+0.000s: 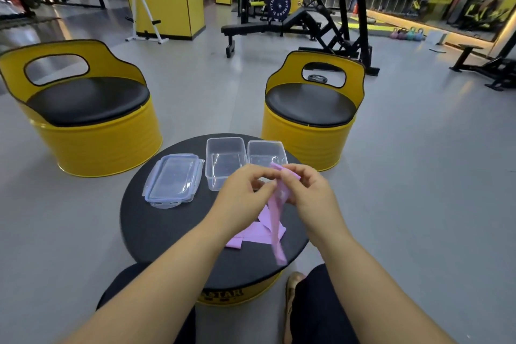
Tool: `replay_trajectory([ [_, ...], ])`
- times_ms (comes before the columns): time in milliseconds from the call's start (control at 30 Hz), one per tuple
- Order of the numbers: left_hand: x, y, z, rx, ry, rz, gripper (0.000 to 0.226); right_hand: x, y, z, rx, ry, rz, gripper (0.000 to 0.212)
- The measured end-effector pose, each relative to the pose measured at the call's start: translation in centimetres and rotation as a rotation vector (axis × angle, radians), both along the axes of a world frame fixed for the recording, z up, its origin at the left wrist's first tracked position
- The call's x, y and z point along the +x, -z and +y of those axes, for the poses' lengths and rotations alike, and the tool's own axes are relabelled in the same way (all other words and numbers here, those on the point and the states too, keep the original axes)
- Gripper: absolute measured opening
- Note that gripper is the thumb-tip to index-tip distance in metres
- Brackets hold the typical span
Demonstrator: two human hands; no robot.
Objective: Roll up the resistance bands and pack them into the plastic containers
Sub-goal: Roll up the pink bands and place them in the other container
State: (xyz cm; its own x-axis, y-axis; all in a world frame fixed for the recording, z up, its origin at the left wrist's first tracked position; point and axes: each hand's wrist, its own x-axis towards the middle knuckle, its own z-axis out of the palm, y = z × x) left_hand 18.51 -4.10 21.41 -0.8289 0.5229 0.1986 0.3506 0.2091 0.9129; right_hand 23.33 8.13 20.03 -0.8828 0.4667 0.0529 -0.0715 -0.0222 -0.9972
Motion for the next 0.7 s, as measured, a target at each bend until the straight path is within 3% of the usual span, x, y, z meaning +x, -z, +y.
replay_trajectory([
  [167,-1.0,-0.4,-0.4,0.141,-0.168,-0.075,0.014,0.3,-2.0,1.3,0.028,-0.127,0.006,0.011],
  [367,-1.5,-2.6,-1.5,0.233,-0.035,-0.176,0.004,0.1,-4.1,1.0,0.124,-0.216,0.043,0.012],
  [700,-1.6,-5.1,-2.0,0.324,-0.069,-0.173,0.002,-0.4,-6.4,1.3,0.122,-0.166,0.080,0.014],
])
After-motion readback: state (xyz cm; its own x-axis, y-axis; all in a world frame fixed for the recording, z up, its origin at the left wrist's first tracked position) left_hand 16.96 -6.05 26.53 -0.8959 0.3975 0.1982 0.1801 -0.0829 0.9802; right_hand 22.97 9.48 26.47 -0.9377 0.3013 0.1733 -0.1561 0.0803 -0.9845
